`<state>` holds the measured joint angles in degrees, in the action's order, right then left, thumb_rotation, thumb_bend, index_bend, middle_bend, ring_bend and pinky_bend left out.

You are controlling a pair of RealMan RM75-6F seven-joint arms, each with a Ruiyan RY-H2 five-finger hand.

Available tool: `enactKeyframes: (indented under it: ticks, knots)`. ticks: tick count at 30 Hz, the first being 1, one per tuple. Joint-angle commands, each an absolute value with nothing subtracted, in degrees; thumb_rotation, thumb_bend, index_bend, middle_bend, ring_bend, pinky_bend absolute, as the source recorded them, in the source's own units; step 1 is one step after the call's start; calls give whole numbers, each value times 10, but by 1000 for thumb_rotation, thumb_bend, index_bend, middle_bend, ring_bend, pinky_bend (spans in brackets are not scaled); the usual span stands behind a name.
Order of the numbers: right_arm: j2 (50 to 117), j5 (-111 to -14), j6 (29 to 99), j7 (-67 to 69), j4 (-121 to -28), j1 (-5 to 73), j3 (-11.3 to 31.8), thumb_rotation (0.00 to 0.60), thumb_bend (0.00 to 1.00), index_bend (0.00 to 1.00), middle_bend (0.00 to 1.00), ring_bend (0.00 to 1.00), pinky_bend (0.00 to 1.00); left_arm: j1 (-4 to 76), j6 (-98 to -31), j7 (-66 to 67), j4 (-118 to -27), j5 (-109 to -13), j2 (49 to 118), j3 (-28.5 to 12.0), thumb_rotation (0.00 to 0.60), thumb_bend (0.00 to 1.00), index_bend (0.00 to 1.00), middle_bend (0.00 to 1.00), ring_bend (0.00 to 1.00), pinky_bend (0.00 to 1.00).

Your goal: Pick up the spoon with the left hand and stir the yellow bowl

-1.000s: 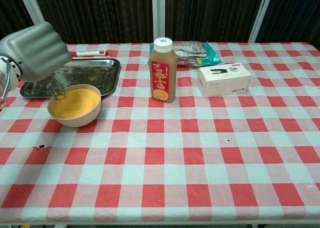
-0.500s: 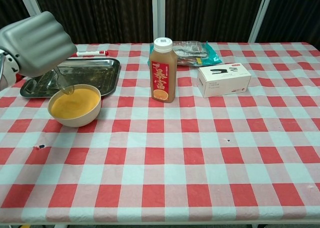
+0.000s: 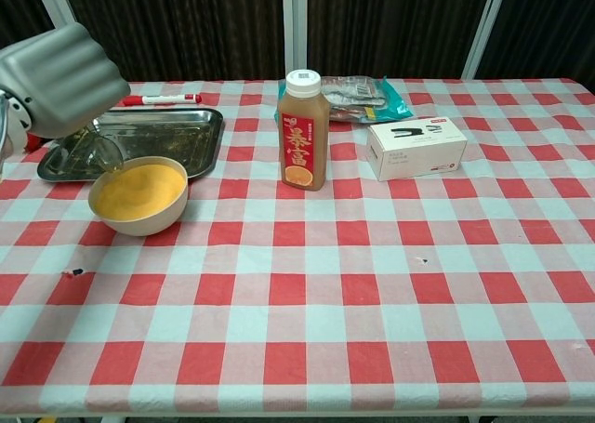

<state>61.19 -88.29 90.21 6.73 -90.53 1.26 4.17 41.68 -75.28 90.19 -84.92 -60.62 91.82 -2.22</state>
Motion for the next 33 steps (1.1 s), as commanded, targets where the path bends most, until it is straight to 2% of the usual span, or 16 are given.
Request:
enactKeyframes:
  ticks: [1,12,19,25,29,33]
  knots:
    - [612,-884,904,68,-905,12,41,600,188,103,286,140,233,419,-746,911,-835,-592,922,-23,600,448,735,1000,1000,1000]
    - [613,-886,907,71,-903,10,41,600,187,104,286,141,233,420,-744,895,-855,-592,913,-19,600,448,739,1000,1000,1000]
    - [613,-887,907,76,-900,9,40,600,187,103,286,141,233,423,-744,896,-832,-586,917,-22,600,448,742,1000,1000,1000]
    - [614,-888,906,80,-896,10,40,600,187,103,287,141,233,422,-749,881,-861,-588,903,-25,600,448,744,1000,1000,1000]
    - [614,-888,905,82,-895,11,40,600,188,103,287,141,233,426,-734,837,-870,-598,892,-32,600,448,744,1000,1000,1000]
    - [614,-885,905,84,-894,10,41,600,185,104,286,140,233,433,-697,735,-844,-593,883,-63,600,448,744,1000,1000,1000]
